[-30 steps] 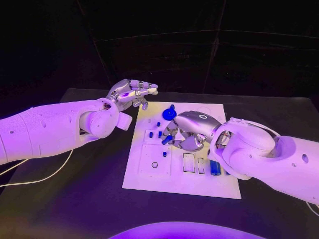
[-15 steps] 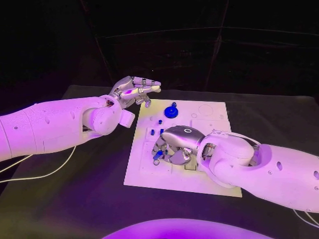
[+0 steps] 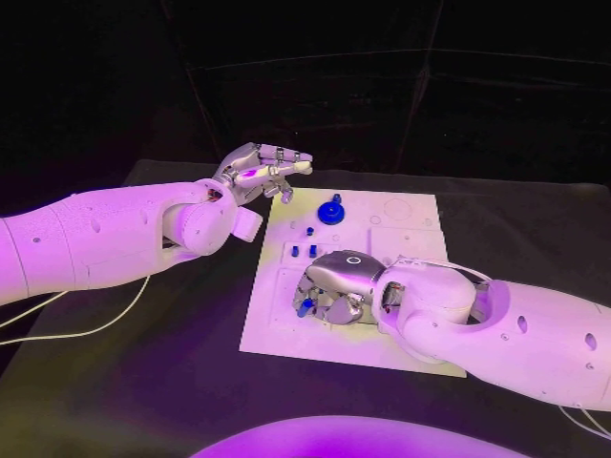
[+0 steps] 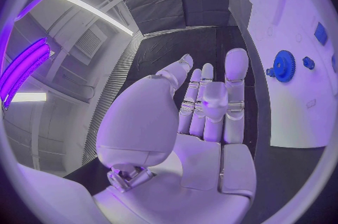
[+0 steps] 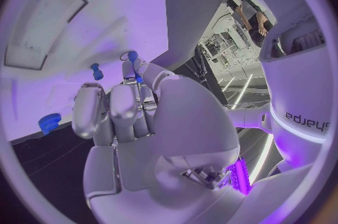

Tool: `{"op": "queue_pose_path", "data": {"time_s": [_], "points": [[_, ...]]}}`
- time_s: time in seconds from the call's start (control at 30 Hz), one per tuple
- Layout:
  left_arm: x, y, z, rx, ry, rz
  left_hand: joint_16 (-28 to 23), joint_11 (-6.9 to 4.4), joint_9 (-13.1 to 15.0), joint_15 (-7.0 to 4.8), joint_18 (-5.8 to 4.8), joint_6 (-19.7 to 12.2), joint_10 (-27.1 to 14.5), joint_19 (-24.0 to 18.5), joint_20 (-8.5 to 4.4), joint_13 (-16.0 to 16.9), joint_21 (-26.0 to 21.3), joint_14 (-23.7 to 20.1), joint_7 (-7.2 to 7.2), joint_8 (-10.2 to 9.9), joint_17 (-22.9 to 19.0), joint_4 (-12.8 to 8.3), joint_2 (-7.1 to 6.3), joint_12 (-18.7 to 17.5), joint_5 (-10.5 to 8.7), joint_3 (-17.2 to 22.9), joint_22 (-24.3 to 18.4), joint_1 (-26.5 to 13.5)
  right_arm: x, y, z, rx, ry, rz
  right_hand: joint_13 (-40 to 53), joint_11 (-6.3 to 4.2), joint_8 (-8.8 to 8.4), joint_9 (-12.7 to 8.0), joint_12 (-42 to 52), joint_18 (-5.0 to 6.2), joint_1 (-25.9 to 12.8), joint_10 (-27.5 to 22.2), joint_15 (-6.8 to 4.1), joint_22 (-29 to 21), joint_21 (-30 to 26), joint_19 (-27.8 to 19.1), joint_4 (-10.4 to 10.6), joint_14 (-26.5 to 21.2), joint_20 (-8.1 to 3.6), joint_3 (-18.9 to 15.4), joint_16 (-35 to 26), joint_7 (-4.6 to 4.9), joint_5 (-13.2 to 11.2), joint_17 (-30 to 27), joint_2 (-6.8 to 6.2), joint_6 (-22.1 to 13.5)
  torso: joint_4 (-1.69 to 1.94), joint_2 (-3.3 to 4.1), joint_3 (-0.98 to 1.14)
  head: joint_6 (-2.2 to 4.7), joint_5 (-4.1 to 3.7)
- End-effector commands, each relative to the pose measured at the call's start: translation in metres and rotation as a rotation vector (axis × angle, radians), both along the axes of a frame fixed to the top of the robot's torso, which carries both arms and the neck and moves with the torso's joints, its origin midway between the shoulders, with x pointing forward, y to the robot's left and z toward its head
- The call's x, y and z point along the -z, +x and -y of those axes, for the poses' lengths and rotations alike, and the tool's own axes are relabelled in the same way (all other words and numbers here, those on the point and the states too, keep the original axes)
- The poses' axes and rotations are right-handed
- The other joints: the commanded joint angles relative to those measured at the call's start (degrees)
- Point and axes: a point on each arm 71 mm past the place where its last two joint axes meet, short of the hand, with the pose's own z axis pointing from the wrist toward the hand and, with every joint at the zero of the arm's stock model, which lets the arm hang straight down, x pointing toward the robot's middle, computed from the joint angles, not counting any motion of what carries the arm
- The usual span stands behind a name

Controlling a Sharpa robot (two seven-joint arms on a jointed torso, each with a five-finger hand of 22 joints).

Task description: Assemble the parts on the task board

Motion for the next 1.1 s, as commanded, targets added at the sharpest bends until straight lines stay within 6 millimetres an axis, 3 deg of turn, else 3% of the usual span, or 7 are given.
{"op": "queue_pose_path", "data": {"time_s": [0.03, 1.1], "points": [[-0.0014, -0.0001, 0.0011, 0.01, -0.01, 0.004, 0.1, 0.07, -0.01, 0.04, 0.35, -0.28, -0.36, -0.07, 0.01, 0.09, -0.26, -0.26, 0.13, 0.22, -0.06, -0.06, 0.33, 0.21, 0.08, -0.23, -0.08, 0.03, 0.0006, -0.0009, -0.0016, -0.02, -0.026, 0.022, -0.05, -0.03, 0.1, 0.06, -0.2, -1.12, -0.55, -0.21, -0.04, 0.01, 0.22, -0.11, -0.15, 0.17, 0.2, 0.25, 0.18, 0.46, 0.33, -0.09, -0.16, -0.07, -0.04, -0.02, 0.02, -0.07, 0.11], [-0.0013, -0.0003, 0.0005, 0.011, -0.009, 0.002, 0.12, 0.09, -0.01, 0.04, 0.35, -0.31, -0.42, -0.04, 0.0, 0.09, -0.32, -0.27, 0.16, 0.25, -0.08, -0.11, 0.4, 0.28, 0.07, -0.31, -0.14, 0.14, 0.0009, 0.0006, -0.0026, 0.009, -0.029, 0.072, -0.06, 0.01, 0.05, 0.04, -0.34, -1.12, -0.76, -0.16, -0.01, 0.05, 0.26, -0.1, -0.13, 0.17, 0.23, 0.27, 0.21, 0.5, 0.46, -0.11, -0.19, -0.08, -0.02, -0.02, -0.02, -0.13, 0.14]]}}
